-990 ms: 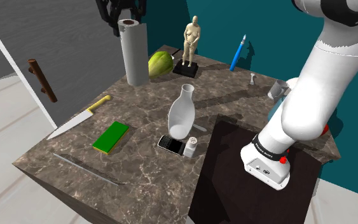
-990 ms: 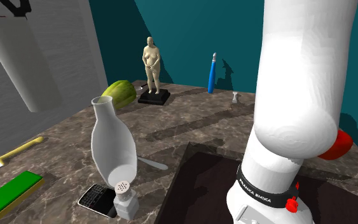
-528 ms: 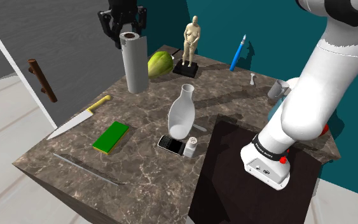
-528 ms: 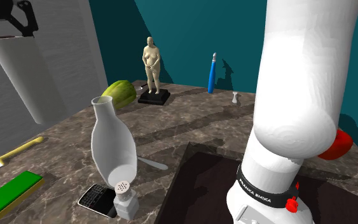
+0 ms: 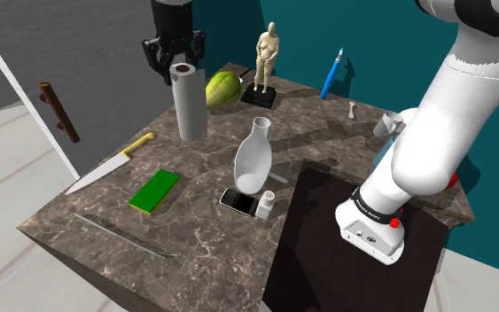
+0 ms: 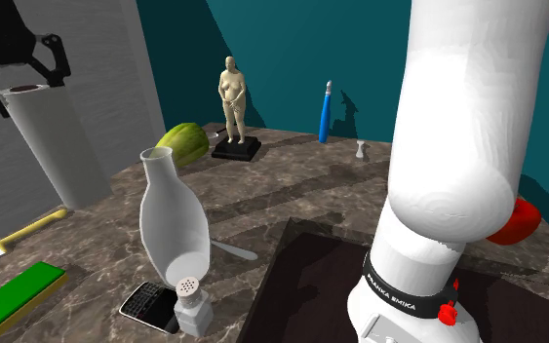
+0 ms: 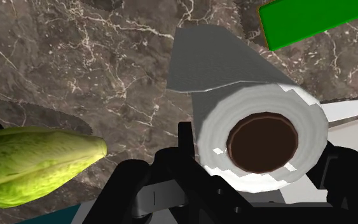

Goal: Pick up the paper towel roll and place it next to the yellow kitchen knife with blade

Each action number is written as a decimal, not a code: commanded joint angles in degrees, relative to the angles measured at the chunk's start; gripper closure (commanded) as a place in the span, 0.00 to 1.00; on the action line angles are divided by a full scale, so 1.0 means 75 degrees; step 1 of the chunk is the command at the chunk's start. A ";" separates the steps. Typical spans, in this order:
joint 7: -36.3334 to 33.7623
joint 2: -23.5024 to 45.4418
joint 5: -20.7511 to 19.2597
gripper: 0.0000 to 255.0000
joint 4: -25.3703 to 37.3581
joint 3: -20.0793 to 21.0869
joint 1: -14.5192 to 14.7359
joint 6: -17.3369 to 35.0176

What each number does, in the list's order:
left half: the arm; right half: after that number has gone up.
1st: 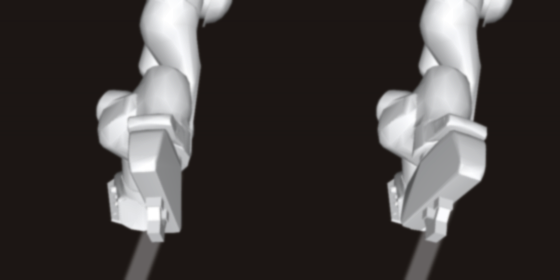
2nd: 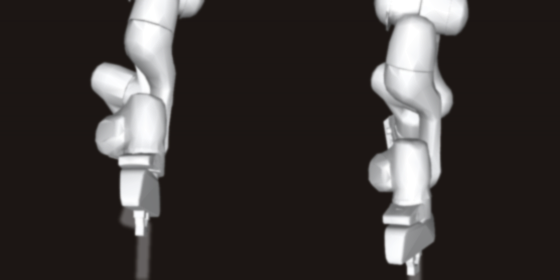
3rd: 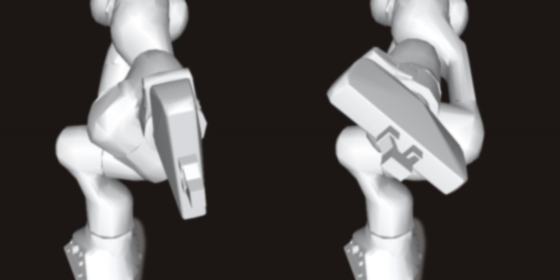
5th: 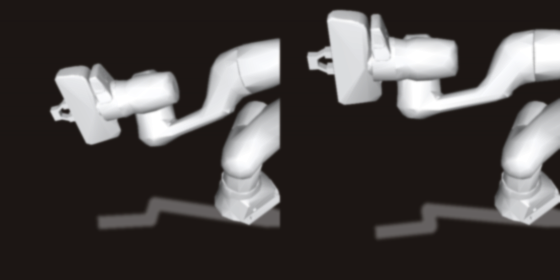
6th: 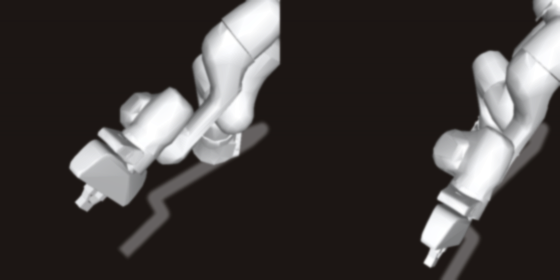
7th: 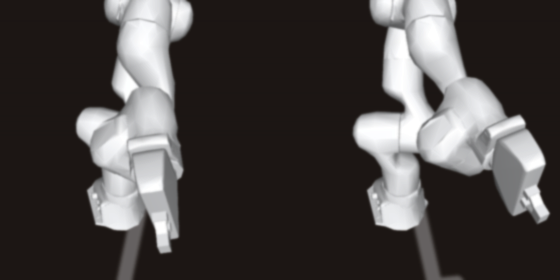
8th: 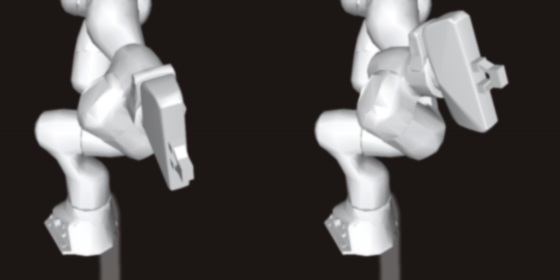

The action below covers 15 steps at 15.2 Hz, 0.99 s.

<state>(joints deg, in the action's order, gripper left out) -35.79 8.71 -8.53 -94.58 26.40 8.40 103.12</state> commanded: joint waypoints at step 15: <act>-0.0229 0.0260 -0.0199 1.00 -0.1335 -0.0050 -0.0008 0.1557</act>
<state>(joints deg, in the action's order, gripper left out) -37.51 10.64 -9.97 -103.86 26.09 8.42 114.01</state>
